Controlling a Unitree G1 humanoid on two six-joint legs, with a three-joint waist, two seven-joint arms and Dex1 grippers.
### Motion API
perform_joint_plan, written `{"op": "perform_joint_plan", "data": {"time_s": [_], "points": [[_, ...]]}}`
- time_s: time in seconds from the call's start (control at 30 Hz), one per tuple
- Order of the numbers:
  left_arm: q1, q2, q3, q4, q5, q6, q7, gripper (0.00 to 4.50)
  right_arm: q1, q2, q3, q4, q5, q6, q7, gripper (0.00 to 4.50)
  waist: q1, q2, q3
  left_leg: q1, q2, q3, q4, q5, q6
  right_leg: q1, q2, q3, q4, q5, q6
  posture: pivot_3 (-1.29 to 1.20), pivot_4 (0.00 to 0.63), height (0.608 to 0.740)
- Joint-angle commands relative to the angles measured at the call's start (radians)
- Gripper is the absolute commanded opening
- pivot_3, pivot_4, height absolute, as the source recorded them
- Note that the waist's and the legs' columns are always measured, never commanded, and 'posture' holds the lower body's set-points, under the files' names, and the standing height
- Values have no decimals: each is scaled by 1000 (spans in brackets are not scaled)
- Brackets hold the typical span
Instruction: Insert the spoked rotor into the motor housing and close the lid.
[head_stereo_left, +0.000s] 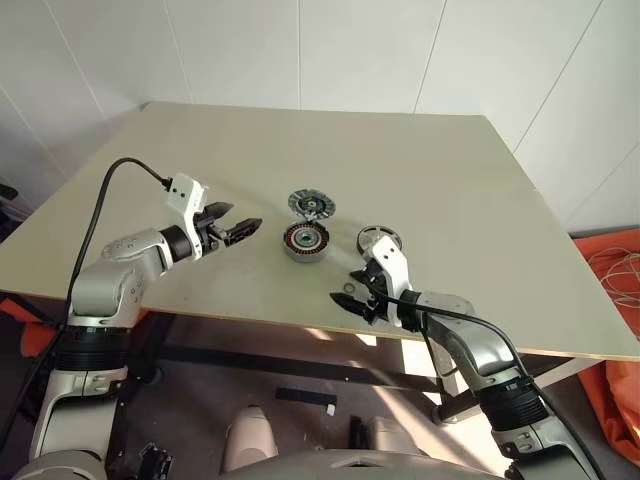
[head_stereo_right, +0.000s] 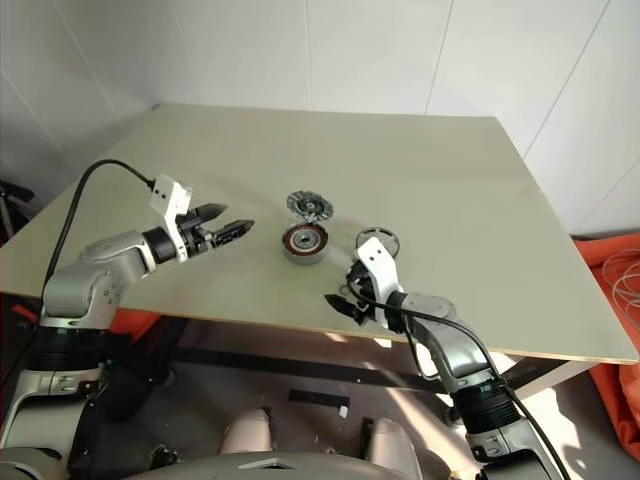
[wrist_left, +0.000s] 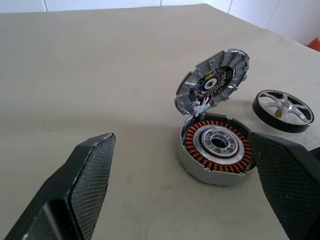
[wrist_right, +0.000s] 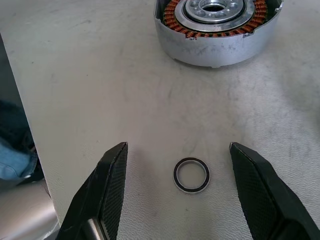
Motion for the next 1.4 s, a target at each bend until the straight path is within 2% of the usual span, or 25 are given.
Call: {"op": "perform_joint_plan", "data": {"time_s": [0.03, 0.27, 0.57, 0.67, 0.83, 1.1, 1.23, 1.4], "points": [[-30, 13, 14, -11, 5, -24, -5, 4500, 5, -2, 5, 11, -29, -99, 15, 3647, 0, 0, 0, 0, 0, 0, 0, 0, 0, 0, 0, 0, 0, 0, 0, 0, 0, 740], [-30, 23, 17, -18, 8, -20, -11, 4500, 8, 10, 17, 98, -84, -279, 34, 3647, -1, 0, 0, 0, 0, 0, 0, 0, 0, 0, 0, 0, 0, 0, 0, 0, 0, 740], [-34, 38, 20, -11, 7, -24, -14, 4500, 4, 20, 1, 127, -80, -305, 44, 3647, -2, 0, 0, 0, 0, 0, 0, 0, 0, 0, 0, 0, 0, 0, 0, 0, 0, 740], [-37, 35, 18, -6, 9, -28, -13, 4500, 6, 17, -3, 126, -73, -296, 53, 3073, -2, 0, 0, 0, 0, 0, 0, 0, 0, 0, 0, 0, 0, 0, 0, 0, 0, 740], [-38, 36, 17, -5, 9, -31, -14, 4500, 12, 16, -5, 125, -78, -296, 55, 1369, -2, 0, 0, 0, 0, 0, 0, 0, 0, 0, 0, 0, 0, 0, 0, 0, 0, 740], [-41, 37, 18, -4, 9, -35, -15, 4500, 10, 19, -8, 134, -76, -292, 57, 1369, -2, 0, 0, 0, 0, 0, 0, 0, 0, 0, 0, 0, 0, 0, 0, 0, 0, 740], [-42, 38, 20, -2, 9, -38, -14, 4500, 6, 17, -9, 134, -77, -287, 58, 597, -2, 0, 0, 0, 0, 0, 0, 0, 0, 0, 0, 0, 0, 0, 0, 0, 0, 740], [-46, 35, 18, 4, 10, -42, -14, 4500, -15, 23, -25, 121, -63, -274, 54, 598, -2, 0, 0, 0, 0, 0, 0, 0, 0, 0, 0, 0, 0, 0, 0, 0, 0, 740]]}}
